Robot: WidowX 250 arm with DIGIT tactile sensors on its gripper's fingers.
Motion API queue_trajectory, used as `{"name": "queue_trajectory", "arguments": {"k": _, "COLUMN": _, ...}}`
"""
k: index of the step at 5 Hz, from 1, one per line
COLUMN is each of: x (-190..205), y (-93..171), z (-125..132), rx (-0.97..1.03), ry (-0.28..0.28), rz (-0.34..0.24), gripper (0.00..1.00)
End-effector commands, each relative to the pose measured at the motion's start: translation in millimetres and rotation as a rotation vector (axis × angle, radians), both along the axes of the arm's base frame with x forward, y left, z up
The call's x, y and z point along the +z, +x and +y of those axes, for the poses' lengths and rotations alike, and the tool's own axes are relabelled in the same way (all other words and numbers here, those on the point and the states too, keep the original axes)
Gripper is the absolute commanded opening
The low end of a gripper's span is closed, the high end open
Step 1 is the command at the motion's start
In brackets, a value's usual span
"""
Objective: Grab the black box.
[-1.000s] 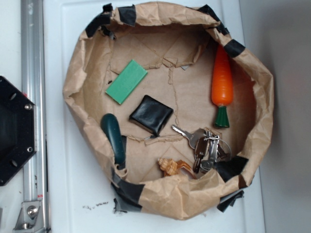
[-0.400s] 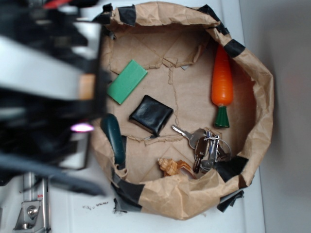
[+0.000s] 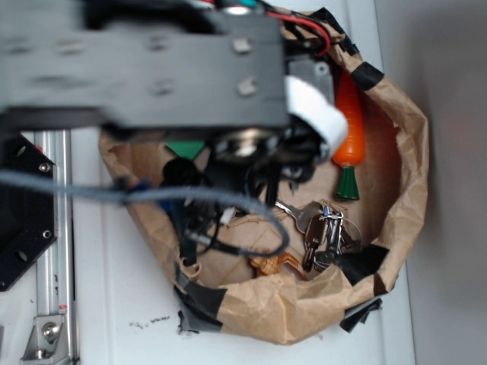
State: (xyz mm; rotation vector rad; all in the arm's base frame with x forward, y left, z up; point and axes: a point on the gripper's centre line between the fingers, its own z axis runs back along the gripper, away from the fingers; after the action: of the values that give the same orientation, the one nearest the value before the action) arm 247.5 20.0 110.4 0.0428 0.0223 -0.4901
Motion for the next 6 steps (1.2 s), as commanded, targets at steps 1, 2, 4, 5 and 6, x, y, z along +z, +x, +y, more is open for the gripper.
{"name": "queue_trajectory", "arguments": {"k": 1, "x": -24.0, "y": -3.8, "z": 1.5, "rx": -0.014, "ry": -0.039, "rz": 0.079, "gripper": 1.0}}
{"name": "queue_trajectory", "arguments": {"k": 2, "x": -24.0, "y": -3.8, "z": 1.5, "rx": -0.014, "ry": -0.039, "rz": 0.079, "gripper": 1.0}}
{"name": "queue_trajectory", "arguments": {"k": 4, "x": -64.4, "y": -5.8, "z": -17.4, "rx": -0.08, "ry": -0.027, "rz": 0.092, "gripper": 1.0}}
{"name": "queue_trajectory", "arguments": {"k": 5, "x": -89.2, "y": -0.5, "z": -30.1, "rx": -0.163, "ry": -0.088, "rz": 0.096, "gripper": 1.0}}
{"name": "queue_trajectory", "arguments": {"k": 6, "x": -98.2, "y": -10.3, "z": -44.9, "rx": -0.199, "ry": -0.116, "rz": 0.072, "gripper": 1.0}}
